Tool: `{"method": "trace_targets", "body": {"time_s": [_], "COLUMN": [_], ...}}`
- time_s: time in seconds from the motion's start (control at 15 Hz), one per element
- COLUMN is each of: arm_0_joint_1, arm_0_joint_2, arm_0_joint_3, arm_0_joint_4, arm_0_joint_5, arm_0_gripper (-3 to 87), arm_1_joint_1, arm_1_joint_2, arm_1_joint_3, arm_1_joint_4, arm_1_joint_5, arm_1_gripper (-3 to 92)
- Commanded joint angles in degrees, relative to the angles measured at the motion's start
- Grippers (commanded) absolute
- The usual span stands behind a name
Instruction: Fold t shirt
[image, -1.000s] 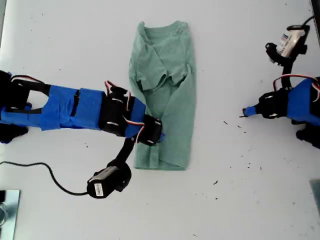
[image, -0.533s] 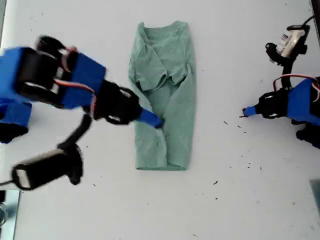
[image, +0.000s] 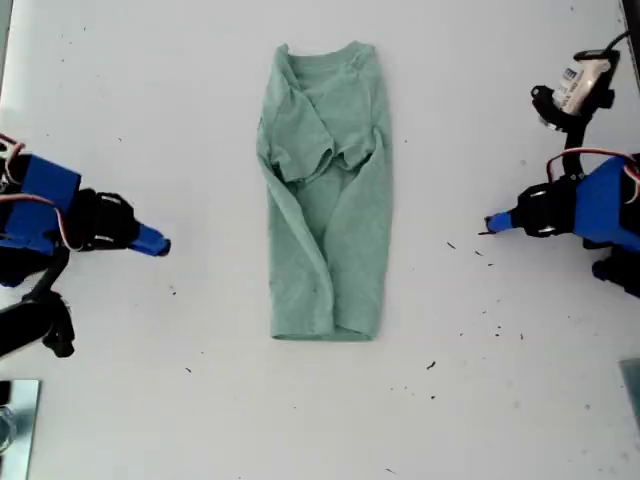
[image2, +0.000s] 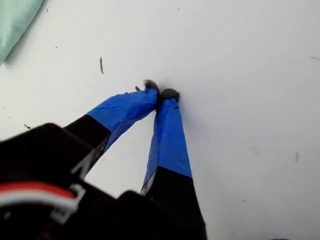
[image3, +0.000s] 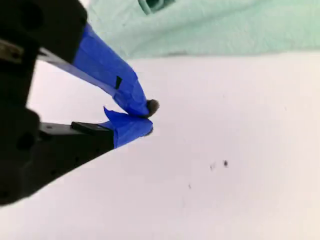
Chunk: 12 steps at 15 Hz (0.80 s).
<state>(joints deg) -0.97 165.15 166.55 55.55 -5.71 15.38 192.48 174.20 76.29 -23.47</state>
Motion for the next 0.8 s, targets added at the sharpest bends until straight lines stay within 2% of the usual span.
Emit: {"method": "trace_targets", "body": {"time_s": [0.0, 0.13, 0.2, 0.27, 0.33, 0.4, 0.47, 0.6, 0.73], "arm_0_joint_1": [1.32, 0.79, 2.11, 3.34, 4.31, 5.45, 6.42, 7.47, 7.65], "arm_0_joint_2": [4.92, -0.88, -6.15, -12.57, -20.39, -30.32, -40.08, -56.16, -65.74], "arm_0_joint_3": [3.87, -0.18, -8.00, -17.49, -27.69, -39.55, -51.77, -69.87, -75.85], "arm_0_joint_4": [-1.49, -1.58, 0.53, 2.37, 3.78, 7.47, 11.51, 16.52, 16.61], "arm_0_joint_5": [-2.55, -2.29, -2.29, -0.70, 1.58, 3.34, 5.71, 9.40, 10.81], "arm_0_gripper": [-0.2, -0.2, -0.2, -0.2, 6.9, 21.7, 24.9, 26.6, 27.3], "arm_1_joint_1": [0.44, -0.70, -3.08, -5.54, -8.35, -10.90, -13.18, -16.35, -18.63], "arm_1_joint_2": [0.00, -1.93, -9.49, -26.54, -48.78, -67.32, -79.37, -96.86, -104.50], "arm_1_joint_3": [1.23, 0.00, -6.15, -20.92, -42.54, -64.34, -82.00, -108.19, -114.87], "arm_1_joint_4": [-0.62, -1.41, -2.29, -2.11, 2.99, 10.99, 15.03, 22.50, 21.80], "arm_1_joint_5": [0.00, 0.70, 2.46, 3.08, 2.99, 3.08, 2.11, 2.46, 6.06], "arm_1_gripper": [2.3, 2.3, 2.3, 2.3, 4.2, 13.5, 21.5, 27.5, 27.6]}}
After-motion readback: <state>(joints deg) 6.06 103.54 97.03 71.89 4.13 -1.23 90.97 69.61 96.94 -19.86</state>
